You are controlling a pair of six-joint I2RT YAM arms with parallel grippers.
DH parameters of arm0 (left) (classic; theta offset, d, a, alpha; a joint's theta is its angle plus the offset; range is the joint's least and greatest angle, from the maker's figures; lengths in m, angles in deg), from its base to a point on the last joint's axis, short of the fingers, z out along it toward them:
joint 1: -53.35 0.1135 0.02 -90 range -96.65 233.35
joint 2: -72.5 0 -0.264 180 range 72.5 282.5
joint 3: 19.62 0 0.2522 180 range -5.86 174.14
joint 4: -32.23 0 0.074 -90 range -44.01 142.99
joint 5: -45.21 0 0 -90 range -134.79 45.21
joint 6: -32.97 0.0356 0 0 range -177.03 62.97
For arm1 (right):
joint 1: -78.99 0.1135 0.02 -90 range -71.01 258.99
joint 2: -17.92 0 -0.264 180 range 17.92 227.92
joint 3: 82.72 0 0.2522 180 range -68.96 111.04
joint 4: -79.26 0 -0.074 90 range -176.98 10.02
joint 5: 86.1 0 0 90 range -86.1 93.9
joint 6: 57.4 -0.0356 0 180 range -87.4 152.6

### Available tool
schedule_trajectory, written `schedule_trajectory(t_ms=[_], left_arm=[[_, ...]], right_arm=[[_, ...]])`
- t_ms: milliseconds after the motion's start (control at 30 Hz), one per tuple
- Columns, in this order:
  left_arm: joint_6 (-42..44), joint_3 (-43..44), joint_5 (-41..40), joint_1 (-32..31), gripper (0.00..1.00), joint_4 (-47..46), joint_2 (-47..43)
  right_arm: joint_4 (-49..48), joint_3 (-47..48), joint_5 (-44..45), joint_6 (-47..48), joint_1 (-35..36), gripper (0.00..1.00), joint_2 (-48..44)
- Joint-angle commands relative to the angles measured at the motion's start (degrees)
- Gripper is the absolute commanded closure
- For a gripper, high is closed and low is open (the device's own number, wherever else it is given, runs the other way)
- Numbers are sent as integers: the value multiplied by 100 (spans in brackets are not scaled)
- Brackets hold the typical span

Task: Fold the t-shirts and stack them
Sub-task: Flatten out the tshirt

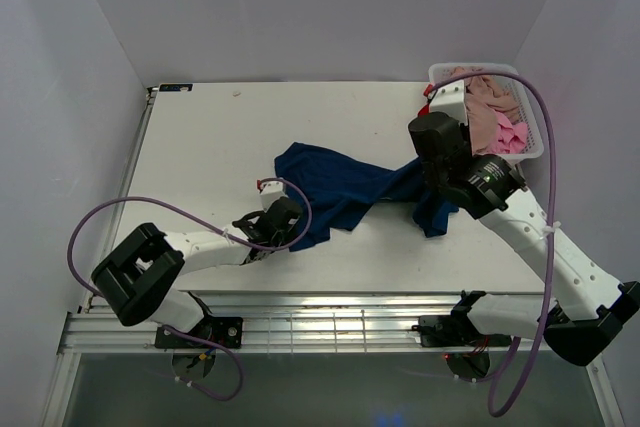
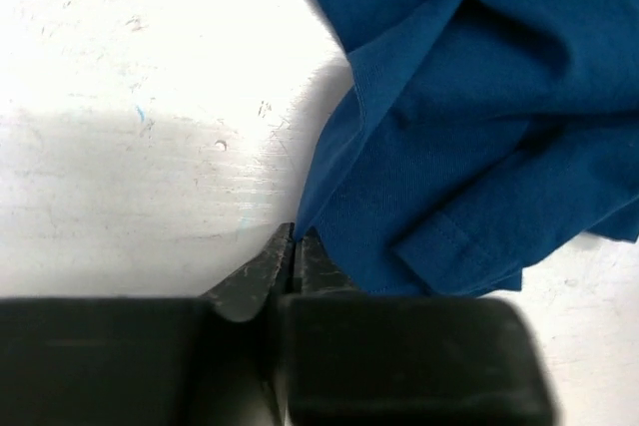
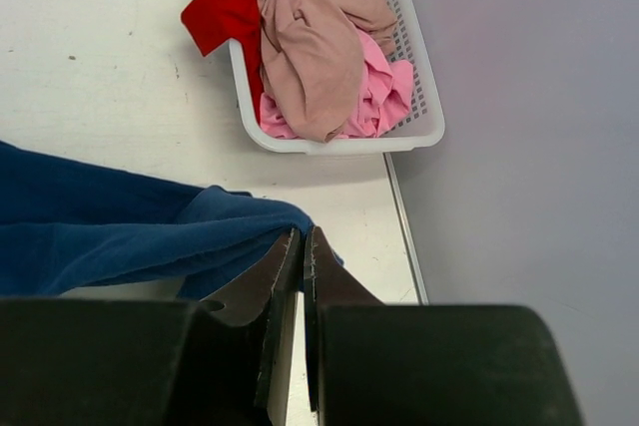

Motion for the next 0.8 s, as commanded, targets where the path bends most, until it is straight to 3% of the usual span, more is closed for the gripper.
schedule_trajectory(t_ms=[0, 33, 200, 333, 467, 600, 767], left_arm=[[-146, 60, -191, -56, 95, 488, -52], [-147, 69, -191, -57, 100, 505, -69], [-94, 323, -366, -57, 100, 892, -534], [309, 1374, -955, -57, 100, 1541, -1263], [1002, 2484, -1526, -57, 100, 1946, -1948], [1671, 3276, -1984, -4, 100, 1746, -2178], [2051, 3927, -1695, -4, 100, 1788, -2266]], right_arm=[[-116, -112, -54, -184, -14, 92, -172], [-124, -156, -107, -237, -14, 92, -198], [-107, -341, -153, -343, -14, 92, -164], [-167, -95, -20, -194, -23, 92, 29], [-703, 422, -46, 447, -102, 92, 100], [-1099, 1064, -283, 1255, -391, 92, 354], [-1258, 1794, -424, 1722, -638, 92, 575]])
